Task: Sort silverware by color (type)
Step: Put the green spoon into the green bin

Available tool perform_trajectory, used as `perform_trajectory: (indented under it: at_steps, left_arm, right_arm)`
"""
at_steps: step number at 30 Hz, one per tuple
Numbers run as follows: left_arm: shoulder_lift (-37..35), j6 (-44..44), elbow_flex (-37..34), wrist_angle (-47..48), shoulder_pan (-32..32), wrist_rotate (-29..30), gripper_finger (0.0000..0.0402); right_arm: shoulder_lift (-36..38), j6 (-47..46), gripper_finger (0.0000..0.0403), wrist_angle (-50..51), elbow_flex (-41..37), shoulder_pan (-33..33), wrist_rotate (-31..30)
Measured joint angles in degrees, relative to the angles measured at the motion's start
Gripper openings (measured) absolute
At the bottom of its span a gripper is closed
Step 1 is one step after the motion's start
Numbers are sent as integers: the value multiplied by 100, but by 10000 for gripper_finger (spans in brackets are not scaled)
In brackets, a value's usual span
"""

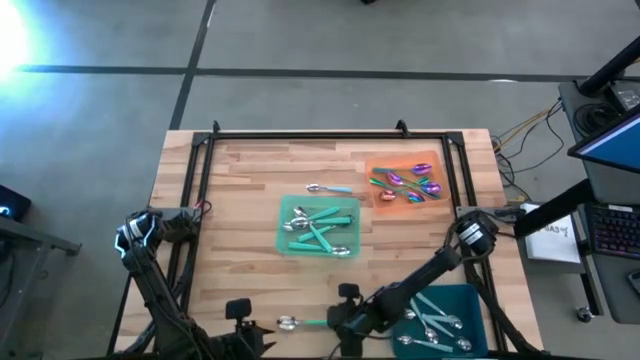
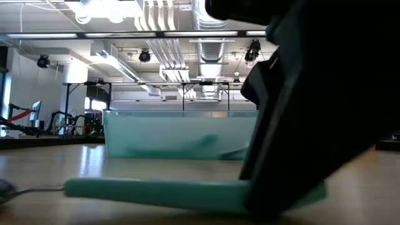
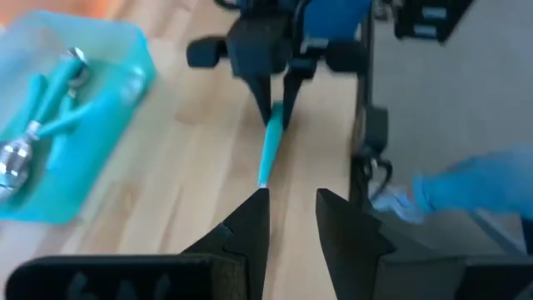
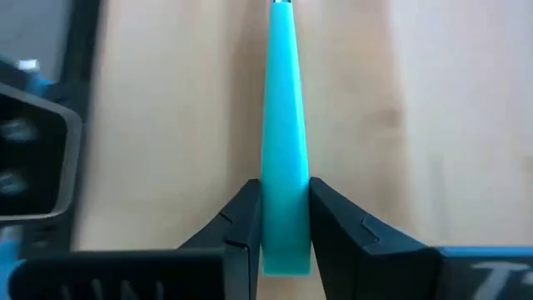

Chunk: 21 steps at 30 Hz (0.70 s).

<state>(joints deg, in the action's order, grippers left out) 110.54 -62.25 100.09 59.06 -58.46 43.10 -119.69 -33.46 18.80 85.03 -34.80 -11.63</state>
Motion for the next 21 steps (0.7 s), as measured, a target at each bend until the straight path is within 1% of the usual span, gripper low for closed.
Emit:
perform_trajectory:
  at_steps: [2,5,9,13,17,19,21]
  left_arm:
    - [0,-24,0,-1,-2,188,84]
    - [0,-10,-11,5,-42,282,84]
    - [21,-101,-34,0,-100,305,84]
    - [260,-197,-37,-16,-130,526,84]
    - [551,-294,-37,-68,-136,1215,84]
    - [708,-296,-37,-146,-136,1730,84]
    - [870,-298,17,-166,-138,2383,84]
  right_arm:
    - [79,24,67,91,-15,88,-57]
    - [286,51,67,289,-21,206,-327]
    - [729,57,67,673,-21,308,-1058]
    - [1150,300,67,603,-19,334,-1790]
    - [1536,681,67,124,-14,269,-2247]
    - [1623,932,67,-211,-12,196,-2366]
    - [1668,1278,67,-548,-14,105,-2360]
